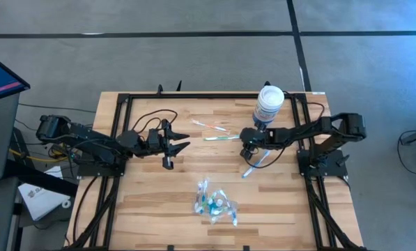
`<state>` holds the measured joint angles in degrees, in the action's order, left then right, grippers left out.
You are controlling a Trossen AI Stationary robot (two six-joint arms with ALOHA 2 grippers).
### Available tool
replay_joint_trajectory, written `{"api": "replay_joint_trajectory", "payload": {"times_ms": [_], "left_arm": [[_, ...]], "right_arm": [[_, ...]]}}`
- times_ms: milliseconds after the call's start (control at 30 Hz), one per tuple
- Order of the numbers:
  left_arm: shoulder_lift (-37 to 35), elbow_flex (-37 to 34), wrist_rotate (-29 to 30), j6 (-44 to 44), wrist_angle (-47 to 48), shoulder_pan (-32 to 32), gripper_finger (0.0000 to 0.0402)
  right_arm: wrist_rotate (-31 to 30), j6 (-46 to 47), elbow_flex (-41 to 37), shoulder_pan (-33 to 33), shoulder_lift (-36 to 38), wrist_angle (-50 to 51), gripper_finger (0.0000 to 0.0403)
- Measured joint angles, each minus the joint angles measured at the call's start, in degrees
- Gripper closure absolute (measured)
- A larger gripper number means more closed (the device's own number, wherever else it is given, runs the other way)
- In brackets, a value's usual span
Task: Pick & Place toothbrushing station
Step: Put the green toothbrush into the transparent organizer
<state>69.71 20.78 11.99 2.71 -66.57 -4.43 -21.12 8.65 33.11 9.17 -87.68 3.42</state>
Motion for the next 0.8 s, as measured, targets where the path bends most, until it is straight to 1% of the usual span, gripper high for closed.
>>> {"api": "replay_joint_trajectory", "payload": {"times_ms": [167,433,667,800], "left_arm": [[0.0,0.0,0.1,0.0,0.2,0.0,0.0289],[0.0,0.0,0.3,0.0,0.3,0.0,0.0289],[0.0,0.0,0.4,0.0,1.0,0.0,0.0289],[0.0,0.0,0.5,0.0,1.1,0.0,0.0289]], "right_arm": [[-1.8,-0.8,0.6,0.3,-3.2,-1.1,0.0296],[-2.3,-3.4,4.9,1.1,-7.7,-1.0,0.0296],[-3.4,-5.7,8.3,1.1,-8.3,2.6,0.0296],[-3.7,-7.5,9.0,1.1,-8.3,3.1,0.0296]]}}
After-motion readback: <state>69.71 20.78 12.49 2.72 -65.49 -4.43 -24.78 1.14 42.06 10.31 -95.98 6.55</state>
